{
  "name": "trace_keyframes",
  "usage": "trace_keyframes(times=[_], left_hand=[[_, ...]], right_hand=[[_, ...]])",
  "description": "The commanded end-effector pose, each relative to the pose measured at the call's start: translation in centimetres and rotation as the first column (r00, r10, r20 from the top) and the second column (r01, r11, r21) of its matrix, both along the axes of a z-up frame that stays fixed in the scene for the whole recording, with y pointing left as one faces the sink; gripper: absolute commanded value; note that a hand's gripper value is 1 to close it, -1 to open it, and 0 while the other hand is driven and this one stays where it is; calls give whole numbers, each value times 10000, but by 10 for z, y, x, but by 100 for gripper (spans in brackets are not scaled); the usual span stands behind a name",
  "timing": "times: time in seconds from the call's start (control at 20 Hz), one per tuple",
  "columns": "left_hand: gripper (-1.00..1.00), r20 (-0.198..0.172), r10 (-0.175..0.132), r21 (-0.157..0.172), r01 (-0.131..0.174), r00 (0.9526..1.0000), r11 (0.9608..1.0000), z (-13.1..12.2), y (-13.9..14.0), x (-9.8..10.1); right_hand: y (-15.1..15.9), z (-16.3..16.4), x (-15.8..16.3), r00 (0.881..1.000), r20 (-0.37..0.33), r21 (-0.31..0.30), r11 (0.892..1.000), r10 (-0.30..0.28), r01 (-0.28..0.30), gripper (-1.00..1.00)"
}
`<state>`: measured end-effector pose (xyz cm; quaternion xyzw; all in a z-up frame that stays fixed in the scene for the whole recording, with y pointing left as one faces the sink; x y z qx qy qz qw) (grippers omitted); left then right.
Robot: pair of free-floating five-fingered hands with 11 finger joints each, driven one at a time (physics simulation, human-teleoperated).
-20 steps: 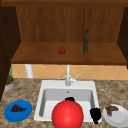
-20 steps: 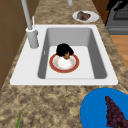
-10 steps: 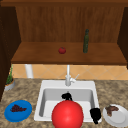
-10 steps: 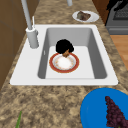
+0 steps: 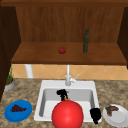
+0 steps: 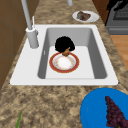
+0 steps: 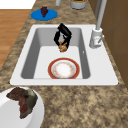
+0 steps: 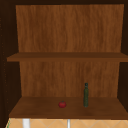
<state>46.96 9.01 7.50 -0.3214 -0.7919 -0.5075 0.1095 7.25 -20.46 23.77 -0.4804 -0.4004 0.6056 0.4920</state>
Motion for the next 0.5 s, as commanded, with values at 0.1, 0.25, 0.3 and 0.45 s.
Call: trace_keyframes(times=[0.1, 0.25, 0.3, 0.45], left_hand=[[100, -417, 336, 104, -332, 9986, 9994, 21, 31, 0], [100, -598, 288, 163, -279, 9978, 9995, 33, 48, 0], [100, -629, 274, 183, -263, 9976, 9995, 37, 53, 0], [100, -859, 274, 241, -254, 9959, 9994, 51, 70, -1]], right_hand=[[0, 0, 0, 10000, 0, 0, 10000, 0, 0, 0], [0, 0, 0, 10000, 0, 0, 10000, 0, 0, 0], [0, 0, 0, 10000, 0, 0, 10000, 0, 0, 0], [0, 0, 0, 10000, 0, 0, 10000, 0, 0, 0]])
